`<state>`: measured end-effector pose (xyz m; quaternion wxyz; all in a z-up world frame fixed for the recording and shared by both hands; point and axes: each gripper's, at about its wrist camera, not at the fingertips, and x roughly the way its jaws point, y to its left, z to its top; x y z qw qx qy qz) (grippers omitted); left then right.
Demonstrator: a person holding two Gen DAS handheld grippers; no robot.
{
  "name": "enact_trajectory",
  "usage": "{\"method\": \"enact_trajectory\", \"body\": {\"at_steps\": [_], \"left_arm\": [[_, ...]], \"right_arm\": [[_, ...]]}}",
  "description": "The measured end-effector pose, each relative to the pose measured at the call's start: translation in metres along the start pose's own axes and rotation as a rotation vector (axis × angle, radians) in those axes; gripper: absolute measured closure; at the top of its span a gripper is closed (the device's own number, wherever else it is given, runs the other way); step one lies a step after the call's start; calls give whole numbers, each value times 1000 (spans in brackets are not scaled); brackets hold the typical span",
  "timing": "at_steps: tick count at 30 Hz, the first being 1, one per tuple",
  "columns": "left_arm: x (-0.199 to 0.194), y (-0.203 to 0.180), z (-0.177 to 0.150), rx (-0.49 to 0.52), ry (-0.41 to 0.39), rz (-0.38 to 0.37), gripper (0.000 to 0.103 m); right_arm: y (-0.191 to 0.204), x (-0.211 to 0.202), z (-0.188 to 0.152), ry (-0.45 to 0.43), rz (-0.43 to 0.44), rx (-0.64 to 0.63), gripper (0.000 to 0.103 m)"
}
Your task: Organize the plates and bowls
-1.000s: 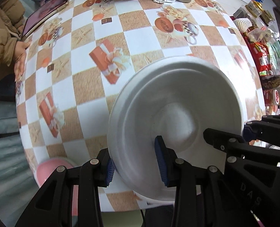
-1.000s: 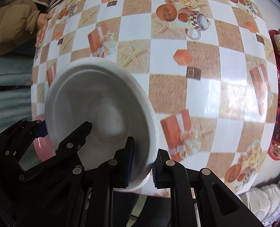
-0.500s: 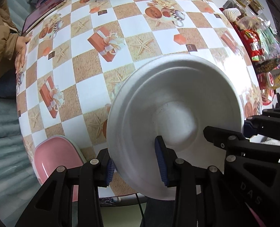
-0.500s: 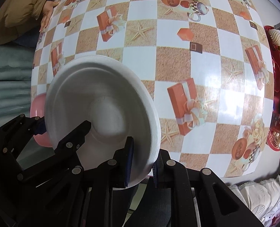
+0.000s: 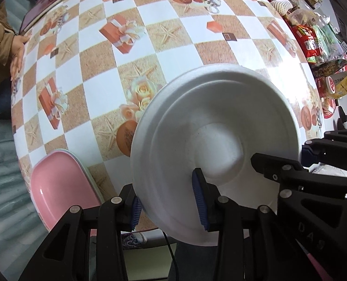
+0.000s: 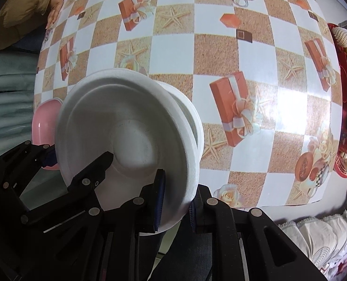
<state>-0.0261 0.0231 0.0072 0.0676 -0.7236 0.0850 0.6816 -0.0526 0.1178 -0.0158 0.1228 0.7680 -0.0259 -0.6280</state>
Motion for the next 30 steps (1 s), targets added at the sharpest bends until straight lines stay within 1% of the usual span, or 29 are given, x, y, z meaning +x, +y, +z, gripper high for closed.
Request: {"method": "enact_trajectory", "body": {"at_steps": [8,13,16,24,30], "left_arm": [[9,2,-5,13,27,-15,61],[23,9,-13,-4,83,-35,61],[28,12,-16,-14,100,-36,61],[31,15,-12,3,88,-33,61],[35,8,-9,10,86,-32,61]], "right_arm": [[4,10,-4,24,-1,16,82],[14,25,-6,80,7,0,82],[18,34,-7,107,24,2,82],[19,33,-5,99,15,1,82],[10,28,-5,96,18,19,82]]}}
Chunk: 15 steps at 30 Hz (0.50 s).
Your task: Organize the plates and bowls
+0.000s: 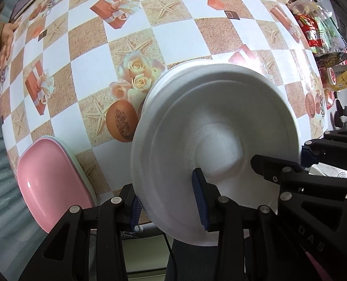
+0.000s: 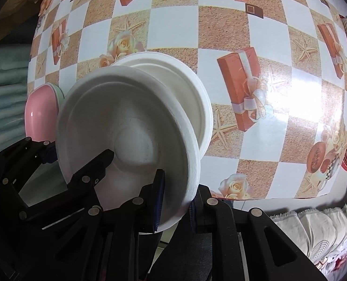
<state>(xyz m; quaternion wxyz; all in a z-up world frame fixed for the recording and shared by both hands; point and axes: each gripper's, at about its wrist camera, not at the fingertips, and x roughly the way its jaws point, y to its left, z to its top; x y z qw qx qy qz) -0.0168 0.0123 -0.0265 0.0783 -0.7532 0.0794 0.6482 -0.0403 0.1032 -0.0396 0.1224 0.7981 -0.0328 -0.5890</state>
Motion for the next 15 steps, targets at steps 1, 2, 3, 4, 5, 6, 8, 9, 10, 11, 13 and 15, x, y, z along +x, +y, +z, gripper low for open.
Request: {"method": "enact_trajectory", "body": {"at_steps": [1,2,3,4,5,6,8,9,10,11,13,15], "left_arm": [[0,-1,1,0,0,1,61],[-1,-2,4,-1,0,1,61],[-1,-3,4,0,0,2,61],[-1,-4,6,0,-1,3,61],[-3,-5,9,0,-2,3,61],[-3,-6,10,1,-2,4,61],[-5,-11,14,-1,-3,5,61],[-5,-12,15,-2,-3,5,61],[-5,-12,15,-4,-3,4,61],[-5,-12,15,-4,-3,4,61],[-5,-12,14,-3,-3,5,61],[-5,-11,14,0,-2,5,61]], "right_arm": [[-1,0,0,-1,1,2,82],[-2,-1,0,0,1,1,82],[-3,-1,0,-1,2,1,82],[-6,-3,1,-1,2,0,82],[-6,-3,0,-2,3,4,82],[-7,-4,1,-3,3,2,82],[-8,-4,1,-3,2,1,82],[-9,-6,2,-3,2,0,82],[-9,-6,3,-2,1,-2,82],[-9,-6,3,-2,1,-3,82],[-10,-6,3,-2,1,-5,82],[-9,-5,2,-3,2,0,82]]}}
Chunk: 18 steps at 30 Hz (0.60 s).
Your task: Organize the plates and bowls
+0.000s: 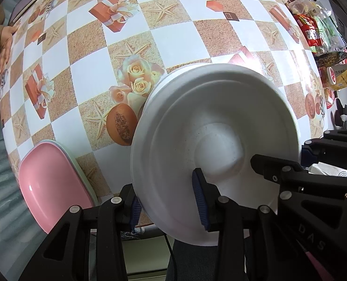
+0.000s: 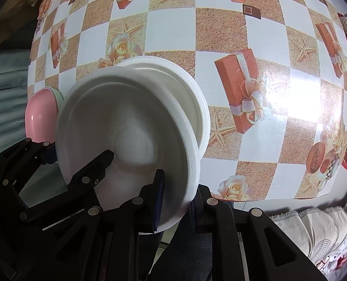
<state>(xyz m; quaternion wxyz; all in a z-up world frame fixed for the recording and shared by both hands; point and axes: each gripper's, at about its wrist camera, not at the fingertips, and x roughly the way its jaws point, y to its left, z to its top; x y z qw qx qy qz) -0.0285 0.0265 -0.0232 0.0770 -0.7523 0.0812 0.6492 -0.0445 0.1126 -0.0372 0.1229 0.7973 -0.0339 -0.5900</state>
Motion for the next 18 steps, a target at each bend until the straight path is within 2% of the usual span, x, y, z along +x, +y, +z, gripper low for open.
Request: {"method": "enact_trajectory", "body": {"at_steps": [18], "left_arm": [[-1,2,0,0,-3,5,61]], "right_arm": [[-2,-2,4,-4,-4,-6,82]]}}
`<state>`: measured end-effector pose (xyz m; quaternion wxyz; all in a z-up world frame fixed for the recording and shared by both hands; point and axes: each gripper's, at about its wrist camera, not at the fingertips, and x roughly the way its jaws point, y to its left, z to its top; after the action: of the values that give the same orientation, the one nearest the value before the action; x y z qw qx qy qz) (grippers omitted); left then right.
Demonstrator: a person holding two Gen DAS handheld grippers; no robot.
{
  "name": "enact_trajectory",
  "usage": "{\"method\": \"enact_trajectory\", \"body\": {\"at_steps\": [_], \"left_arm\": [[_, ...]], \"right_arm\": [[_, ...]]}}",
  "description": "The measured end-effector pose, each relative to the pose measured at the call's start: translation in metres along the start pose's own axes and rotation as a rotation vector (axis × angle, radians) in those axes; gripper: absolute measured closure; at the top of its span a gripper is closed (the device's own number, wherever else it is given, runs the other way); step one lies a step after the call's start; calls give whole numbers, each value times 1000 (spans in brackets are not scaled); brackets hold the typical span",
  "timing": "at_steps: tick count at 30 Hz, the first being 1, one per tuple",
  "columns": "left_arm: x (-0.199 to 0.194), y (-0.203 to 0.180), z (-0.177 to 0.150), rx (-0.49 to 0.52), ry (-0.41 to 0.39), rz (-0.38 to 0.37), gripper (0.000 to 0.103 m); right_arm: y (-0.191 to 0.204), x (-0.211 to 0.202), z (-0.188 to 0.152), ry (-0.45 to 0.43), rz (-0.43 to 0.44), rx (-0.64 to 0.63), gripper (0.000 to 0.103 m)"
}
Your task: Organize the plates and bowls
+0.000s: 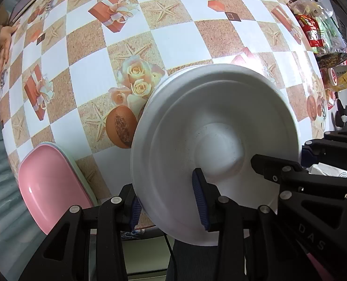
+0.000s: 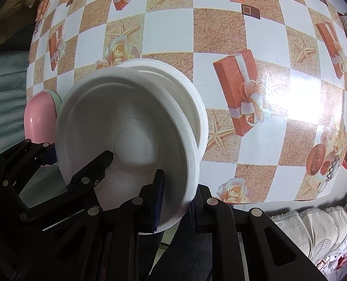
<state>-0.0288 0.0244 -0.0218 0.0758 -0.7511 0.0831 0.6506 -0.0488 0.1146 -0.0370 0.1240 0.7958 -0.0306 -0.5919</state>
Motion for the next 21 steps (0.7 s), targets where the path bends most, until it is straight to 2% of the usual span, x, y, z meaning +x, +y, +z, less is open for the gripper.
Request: {"method": "enact_trajectory", "body": {"at_steps": [9,21], "left_arm": [[10,-1,0,-20,9,9,61],[9,6,8,-66,-18,-10,61]], "right_arm": [[-7,6,6,-11,0,4,82],[-15,-3,18,-63,0,6,83]]}}
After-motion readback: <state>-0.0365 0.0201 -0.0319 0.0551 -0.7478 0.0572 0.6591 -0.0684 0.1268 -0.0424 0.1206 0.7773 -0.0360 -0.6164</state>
